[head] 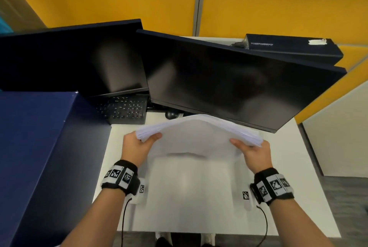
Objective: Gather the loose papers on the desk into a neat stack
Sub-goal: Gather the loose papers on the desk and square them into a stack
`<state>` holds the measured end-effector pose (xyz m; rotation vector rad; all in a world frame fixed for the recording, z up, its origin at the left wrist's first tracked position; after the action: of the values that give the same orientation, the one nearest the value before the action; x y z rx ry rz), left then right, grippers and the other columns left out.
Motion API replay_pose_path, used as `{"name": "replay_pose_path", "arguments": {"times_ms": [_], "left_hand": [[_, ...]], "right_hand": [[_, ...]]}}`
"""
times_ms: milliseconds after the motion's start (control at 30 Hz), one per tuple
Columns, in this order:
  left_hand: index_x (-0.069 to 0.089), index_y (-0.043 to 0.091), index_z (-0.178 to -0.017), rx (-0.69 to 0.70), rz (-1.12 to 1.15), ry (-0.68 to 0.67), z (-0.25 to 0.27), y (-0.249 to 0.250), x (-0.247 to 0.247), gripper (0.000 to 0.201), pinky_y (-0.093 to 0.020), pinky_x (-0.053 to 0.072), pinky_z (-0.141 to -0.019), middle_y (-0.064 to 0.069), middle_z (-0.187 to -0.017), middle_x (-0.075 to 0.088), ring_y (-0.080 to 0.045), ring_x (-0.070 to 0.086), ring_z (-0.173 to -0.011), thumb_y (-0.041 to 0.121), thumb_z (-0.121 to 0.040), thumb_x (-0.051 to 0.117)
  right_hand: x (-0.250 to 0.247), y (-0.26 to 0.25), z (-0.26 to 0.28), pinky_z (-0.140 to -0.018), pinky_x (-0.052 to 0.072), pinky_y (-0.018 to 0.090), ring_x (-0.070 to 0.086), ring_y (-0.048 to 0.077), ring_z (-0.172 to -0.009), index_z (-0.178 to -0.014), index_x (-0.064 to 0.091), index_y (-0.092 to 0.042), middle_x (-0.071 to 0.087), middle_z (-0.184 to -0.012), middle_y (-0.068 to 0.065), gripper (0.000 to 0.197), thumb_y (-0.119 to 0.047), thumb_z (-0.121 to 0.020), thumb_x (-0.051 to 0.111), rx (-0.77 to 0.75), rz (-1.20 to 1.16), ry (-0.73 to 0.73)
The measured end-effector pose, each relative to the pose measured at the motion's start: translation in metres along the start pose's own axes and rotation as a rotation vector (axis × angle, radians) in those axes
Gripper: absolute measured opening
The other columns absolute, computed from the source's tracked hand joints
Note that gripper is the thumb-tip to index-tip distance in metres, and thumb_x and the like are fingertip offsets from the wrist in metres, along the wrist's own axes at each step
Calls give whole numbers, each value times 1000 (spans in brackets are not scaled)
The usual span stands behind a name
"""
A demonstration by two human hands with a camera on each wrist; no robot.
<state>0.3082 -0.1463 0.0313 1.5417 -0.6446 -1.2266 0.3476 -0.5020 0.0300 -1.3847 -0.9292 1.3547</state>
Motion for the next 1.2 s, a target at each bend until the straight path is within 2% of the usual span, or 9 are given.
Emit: {"name": "replay_pose_path", "arguments": {"times_ms": [133,300,467,667,833,933,1067,1133,1200], "left_hand": [[76,49,-77,88,23,-45,13,7,-12,36,-4,49,-69,38,-76,70,14,67,-78,16,-70,87],[78,8,-105,-134,-12,-198,16,-33,14,32,-30,57,-84,4,-95,76,-9,70,-84,7,-74,86],[74,22,-75,-133,113,-26,16,-30,8,20,-9,50,-59,21,-65,74,7,67,-61,10,-70,89],[75,21,-84,-205,88,-40,29,-51,16,21,-23,51,-69,15,-70,73,-5,68,-66,18,-70,90],[65,26,-98,-121,271,-1,34,-37,17,28,-9,51,-77,9,-96,71,7,69,-84,19,-76,82],[64,24,-86,-128,358,129,38,-25,23,8,-15,51,-66,3,-82,66,-10,64,-73,27,-92,68],[63,23,-74,-211,407,198,34,-18,24,25,-38,54,-70,-6,-78,66,-22,64,-74,44,-87,68],[66,29,-85,-170,364,104,31,-14,22,12,-41,55,-80,-4,-88,68,-25,65,-85,27,-80,76],[65,29,-95,-149,233,15,29,-13,22,37,-37,56,-83,0,-95,71,-25,67,-91,6,-73,84]], "right_hand": [[-12,-8,7,-64,45,2,65,-12,-67,-78,73,-31,70,-71,-33,23,-11,-73,84,-137,74,-39],[-2,31,11,-85,56,23,69,-8,-85,-93,74,-26,75,-94,-15,31,-8,-70,85,-34,169,-201],[-2,21,6,-67,51,10,70,-1,-70,-82,77,-14,76,-78,-15,12,-9,-73,84,-59,87,-71],[7,42,15,-71,51,9,70,-6,-80,-89,72,-27,74,-78,-20,24,-17,-72,86,137,61,-79],[8,29,22,-81,50,15,67,-3,-84,-98,66,-20,75,-86,-18,24,-25,-77,77,100,-133,-26],[12,14,26,-69,46,11,58,-4,-68,-83,62,-20,66,-71,-13,26,-45,-78,62,56,-194,93],[12,9,20,-68,40,28,49,6,-62,-68,57,-18,54,-66,-9,30,-28,-96,58,86,-156,152],[11,3,18,-69,40,30,51,13,-67,-71,59,-16,56,-72,1,28,-27,-97,57,99,-114,153],[9,-1,16,-69,42,29,53,18,-72,-73,60,-15,59,-75,4,28,-30,-96,58,118,-96,135]]}}
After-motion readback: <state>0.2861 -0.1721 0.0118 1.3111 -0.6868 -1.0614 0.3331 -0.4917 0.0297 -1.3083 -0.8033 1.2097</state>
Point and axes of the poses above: each hand's wrist, its own z-axis away from the middle knuckle, its own x-axis out of the palm, y = z × x, the point moved 3 cm from there along -z, towards the middle knuckle
